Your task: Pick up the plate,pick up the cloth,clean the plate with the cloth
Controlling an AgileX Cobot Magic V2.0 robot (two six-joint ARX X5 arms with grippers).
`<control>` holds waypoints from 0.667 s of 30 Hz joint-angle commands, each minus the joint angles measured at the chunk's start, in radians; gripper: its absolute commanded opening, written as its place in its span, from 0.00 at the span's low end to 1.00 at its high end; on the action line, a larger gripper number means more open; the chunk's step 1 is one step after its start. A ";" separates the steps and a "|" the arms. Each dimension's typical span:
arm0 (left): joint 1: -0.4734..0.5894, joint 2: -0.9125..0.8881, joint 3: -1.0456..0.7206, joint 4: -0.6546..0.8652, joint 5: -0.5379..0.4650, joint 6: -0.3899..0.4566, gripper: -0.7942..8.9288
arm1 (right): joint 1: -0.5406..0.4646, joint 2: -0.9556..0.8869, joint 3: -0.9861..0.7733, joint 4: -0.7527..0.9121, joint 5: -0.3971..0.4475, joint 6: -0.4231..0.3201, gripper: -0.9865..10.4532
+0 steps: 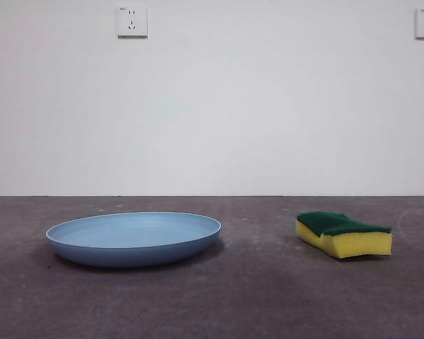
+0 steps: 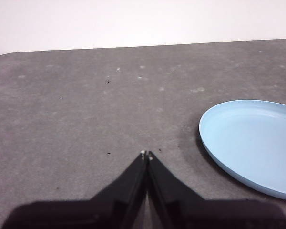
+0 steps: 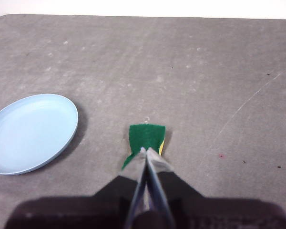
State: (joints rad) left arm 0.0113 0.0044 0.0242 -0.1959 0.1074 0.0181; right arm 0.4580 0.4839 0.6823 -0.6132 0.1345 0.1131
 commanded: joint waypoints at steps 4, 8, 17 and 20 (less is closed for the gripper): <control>0.003 -0.003 -0.014 0.001 0.000 0.003 0.08 | 0.002 -0.002 -0.007 0.002 0.003 0.010 0.09; 0.003 -0.003 -0.014 0.001 0.000 0.003 0.08 | 0.002 -0.002 -0.007 0.002 0.003 0.010 0.09; 0.003 -0.003 -0.014 0.001 0.000 0.003 0.08 | -0.004 -0.017 -0.007 -0.005 0.011 0.009 0.09; 0.003 -0.003 -0.014 0.001 0.000 0.003 0.08 | -0.027 -0.033 -0.008 -0.004 0.029 -0.031 0.09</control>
State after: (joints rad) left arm 0.0113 0.0044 0.0242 -0.1959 0.1078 0.0181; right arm 0.4404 0.4587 0.6823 -0.6247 0.1558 0.1040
